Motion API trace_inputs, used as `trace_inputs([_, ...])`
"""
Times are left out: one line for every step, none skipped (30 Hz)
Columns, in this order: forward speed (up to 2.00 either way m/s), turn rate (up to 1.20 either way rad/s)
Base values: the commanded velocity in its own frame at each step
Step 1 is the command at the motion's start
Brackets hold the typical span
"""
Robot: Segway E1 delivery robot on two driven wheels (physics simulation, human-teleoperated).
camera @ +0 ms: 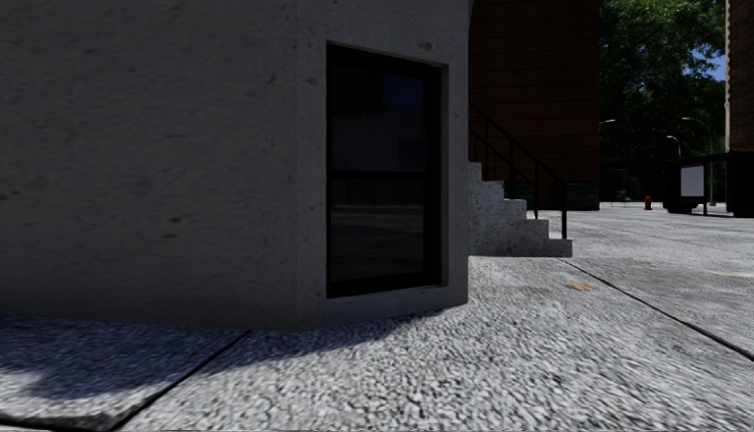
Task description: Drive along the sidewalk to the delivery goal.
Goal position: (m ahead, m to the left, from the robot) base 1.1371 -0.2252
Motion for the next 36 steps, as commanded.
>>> trace_inputs([1.29, 0.00])
trace_inputs([1.25, 0.00])
trace_inputs([1.25, 0.00])
trace_inputs([1.17, 0.00])
trace_inputs([1.14, 0.00])
trace_inputs([1.13, 0.00])
trace_inputs([1.13, 0.00])
trace_inputs([1.11, 0.00])
trace_inputs([1.10, 0.00])
trace_inputs([1.06, 0.00])
trace_inputs([1.06, 0.00])
trace_inputs([0.99, 0.00])
trace_inputs([0.83, 0.00])
trace_inputs([0.83, 0.00])
trace_inputs([0.74, 0.00])
trace_inputs([0.71, 0.00])
trace_inputs([0.70, 0.00])
trace_inputs([0.70, 0.00])
trace_inputs([0.70, 0.00])
trace_inputs([0.70, 0.00])
trace_inputs([0.70, 0.00])
trace_inputs([0.70, 0.00])
trace_inputs([0.55, 0.00])
trace_inputs([0.15, 0.00])
trace_inputs([0.00, 0.00])
trace_inputs([0.00, 0.00])
trace_inputs([0.00, 0.00])
trace_inputs([0.00, 0.00])
trace_inputs([0.00, 0.00])
trace_inputs([0.00, 0.00])
trace_inputs([0.00, 0.00])
trace_inputs([0.00, 0.00])
trace_inputs([0.00, 0.00])
trace_inputs([0.00, 0.00])
trace_inputs([0.00, 0.00])
trace_inputs([0.00, 0.00])
